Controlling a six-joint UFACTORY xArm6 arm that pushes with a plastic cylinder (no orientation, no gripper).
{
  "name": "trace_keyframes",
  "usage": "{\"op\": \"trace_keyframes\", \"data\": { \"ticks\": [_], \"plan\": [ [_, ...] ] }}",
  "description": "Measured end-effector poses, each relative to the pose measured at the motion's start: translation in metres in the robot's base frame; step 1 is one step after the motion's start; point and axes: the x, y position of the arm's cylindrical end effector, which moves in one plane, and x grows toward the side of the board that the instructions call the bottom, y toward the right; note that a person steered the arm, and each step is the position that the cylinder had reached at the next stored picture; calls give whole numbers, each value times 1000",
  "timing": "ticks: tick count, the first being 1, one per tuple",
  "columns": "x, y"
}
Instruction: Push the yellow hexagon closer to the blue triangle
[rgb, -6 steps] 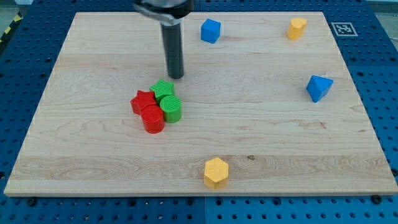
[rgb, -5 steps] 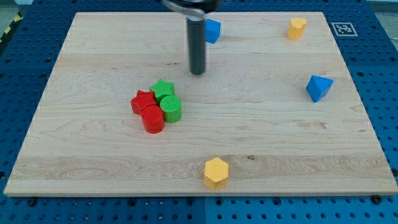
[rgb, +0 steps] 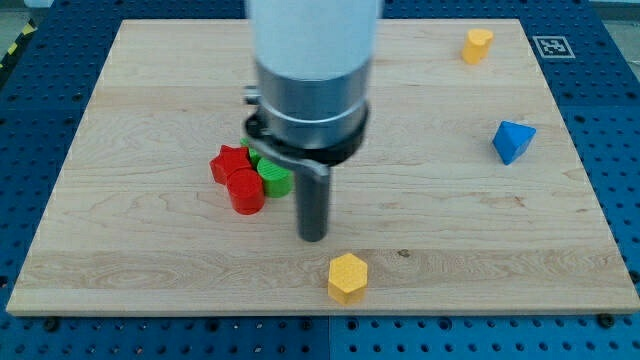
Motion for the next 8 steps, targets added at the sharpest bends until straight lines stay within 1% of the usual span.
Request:
{"op": "trace_keyframes", "data": {
  "ticks": [1, 2, 3, 4, 5, 7, 8],
  "plan": [
    [30, -39],
    [66, -36],
    [67, 12],
    [47, 76],
    [23, 110],
    [64, 95],
    [26, 143]
  ]
}}
